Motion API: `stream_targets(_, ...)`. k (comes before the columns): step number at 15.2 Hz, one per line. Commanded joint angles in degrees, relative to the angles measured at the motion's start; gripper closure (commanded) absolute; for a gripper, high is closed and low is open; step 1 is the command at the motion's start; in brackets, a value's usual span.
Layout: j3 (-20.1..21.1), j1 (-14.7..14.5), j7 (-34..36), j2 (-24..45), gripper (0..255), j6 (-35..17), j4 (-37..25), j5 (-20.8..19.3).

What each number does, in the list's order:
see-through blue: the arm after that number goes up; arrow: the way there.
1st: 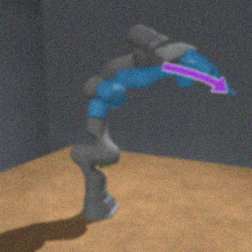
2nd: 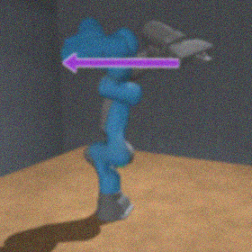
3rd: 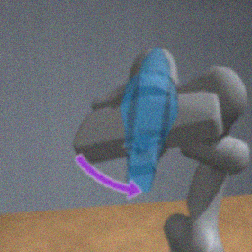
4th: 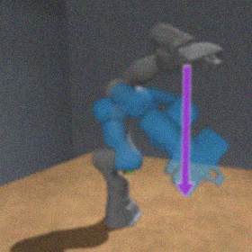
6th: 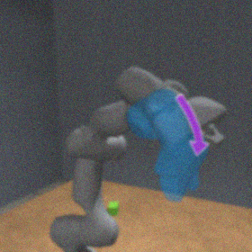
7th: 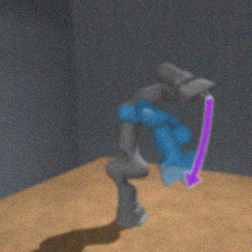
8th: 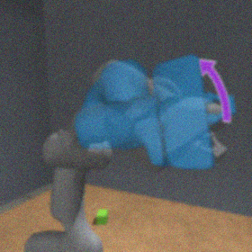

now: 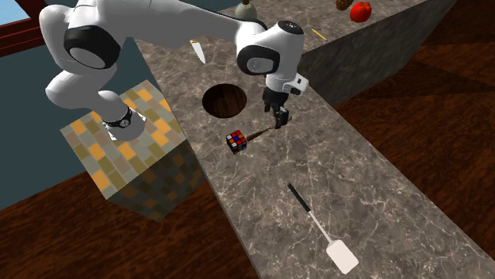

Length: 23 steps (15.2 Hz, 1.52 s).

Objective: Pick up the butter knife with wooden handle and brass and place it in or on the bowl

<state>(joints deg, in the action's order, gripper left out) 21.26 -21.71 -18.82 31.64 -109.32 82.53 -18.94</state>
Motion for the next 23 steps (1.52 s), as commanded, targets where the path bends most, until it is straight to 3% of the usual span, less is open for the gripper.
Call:
stream_targets(1, 0.00, -1.01, -0.05, 1.81, 0, -0.54, -0.91, -0.90)
stream_targets(8, -0.55, -0.68, 0.55, 3.32, 0, -4.64, 1.78, -1.73)
stream_targets(15, -0.55, -0.68, 0.55, 3.32, 0, -4.63, 1.77, -1.73)
stream_targets(16, -0.55, -0.68, 0.55, 3.32, 255, -4.63, 1.77, -1.73)
stream_targets(23, -0.55, -0.68, 0.55, 3.32, 255, -4.63, 1.77, -1.73)
